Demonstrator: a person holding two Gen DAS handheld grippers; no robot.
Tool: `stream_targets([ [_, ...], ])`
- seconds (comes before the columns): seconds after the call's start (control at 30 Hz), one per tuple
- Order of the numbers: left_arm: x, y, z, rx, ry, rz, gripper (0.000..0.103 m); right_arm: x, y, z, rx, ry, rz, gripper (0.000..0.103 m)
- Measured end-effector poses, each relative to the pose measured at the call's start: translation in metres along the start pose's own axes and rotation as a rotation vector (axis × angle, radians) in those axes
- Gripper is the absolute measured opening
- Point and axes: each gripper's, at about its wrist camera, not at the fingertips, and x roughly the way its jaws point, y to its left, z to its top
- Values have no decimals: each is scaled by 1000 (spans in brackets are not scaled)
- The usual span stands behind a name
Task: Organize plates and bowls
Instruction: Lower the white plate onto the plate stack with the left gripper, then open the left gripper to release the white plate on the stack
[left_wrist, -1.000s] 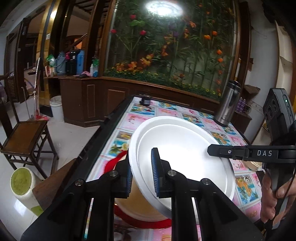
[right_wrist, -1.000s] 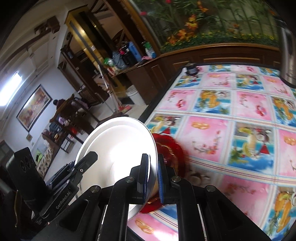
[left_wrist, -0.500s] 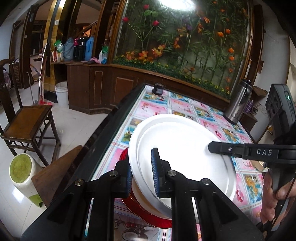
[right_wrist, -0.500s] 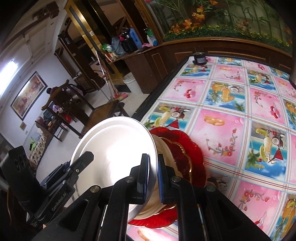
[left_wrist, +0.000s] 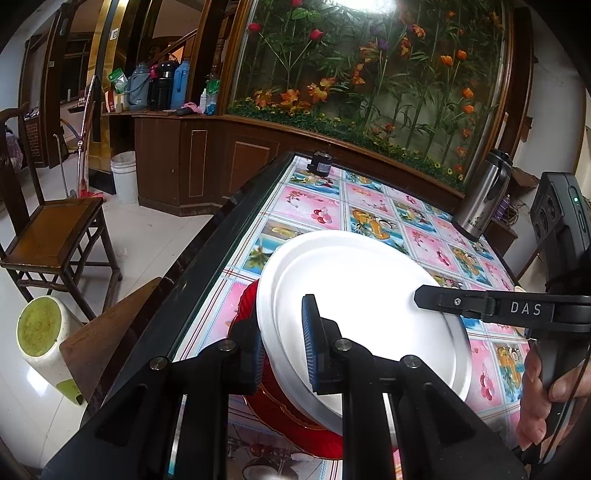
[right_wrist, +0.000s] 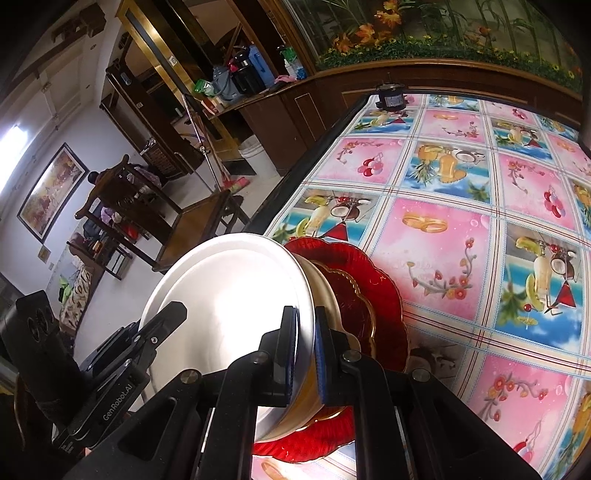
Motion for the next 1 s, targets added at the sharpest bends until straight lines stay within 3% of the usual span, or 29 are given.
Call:
stream_targets([
  [0.43,3,-5,-1,10,16,-13,15,-13,7,2,-48,-44,-37,11],
  [0.8,0,-3,1,-2,18,1,17,-14,0,-1,-15,-43,-18,13],
  [0.87,1,-3,1,-6,25,1,29,-16,-1,-1,-12,-47,-14,13],
  [0.9,1,-3,2,-9,25,4,45,-17,-1,-1,-12,-47,-11,13],
  [0.93,-1,-3,2,-12,15,6,53,-18,-1,-1,-10,-48,-10,13],
  [1.0,-4,-1,3,-15,-1,15,53,-20,-2,-2,-6,-54,-7,13],
])
